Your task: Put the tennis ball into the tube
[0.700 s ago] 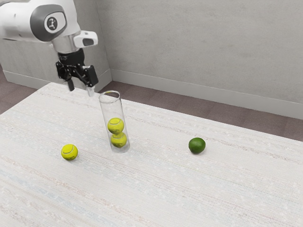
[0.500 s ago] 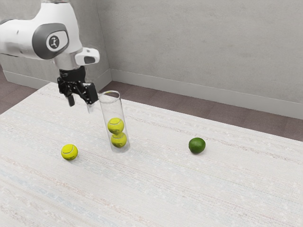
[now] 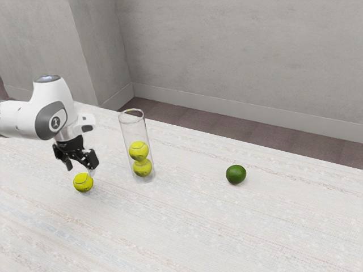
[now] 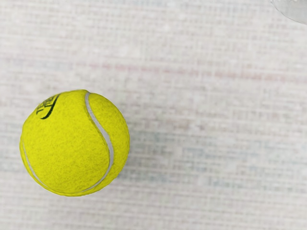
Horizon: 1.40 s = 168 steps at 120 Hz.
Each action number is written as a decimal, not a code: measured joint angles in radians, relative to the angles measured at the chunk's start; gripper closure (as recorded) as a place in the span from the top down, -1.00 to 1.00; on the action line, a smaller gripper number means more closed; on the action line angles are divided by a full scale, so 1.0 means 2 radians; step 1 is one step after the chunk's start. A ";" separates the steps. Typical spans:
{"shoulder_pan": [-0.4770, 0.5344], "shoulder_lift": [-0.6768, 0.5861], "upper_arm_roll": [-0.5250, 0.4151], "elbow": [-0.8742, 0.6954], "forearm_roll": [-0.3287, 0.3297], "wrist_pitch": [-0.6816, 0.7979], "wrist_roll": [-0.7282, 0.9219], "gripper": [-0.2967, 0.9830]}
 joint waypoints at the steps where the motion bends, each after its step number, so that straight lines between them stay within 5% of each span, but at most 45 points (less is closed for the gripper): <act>1: 0.002 0.002 0.000 0.000 0.001 0.004 0.001 0.54; 74: 0.026 0.126 0.015 0.033 0.017 0.115 0.026 0.54; 114: 0.026 0.135 0.015 0.034 0.017 0.122 0.033 0.14; 132: 0.026 0.107 0.013 0.032 0.016 0.108 0.034 0.09; 152: 0.023 -0.002 0.002 0.034 0.006 0.048 0.032 0.06; 168: 0.029 -0.034 -0.021 0.102 0.003 -0.025 0.022 0.06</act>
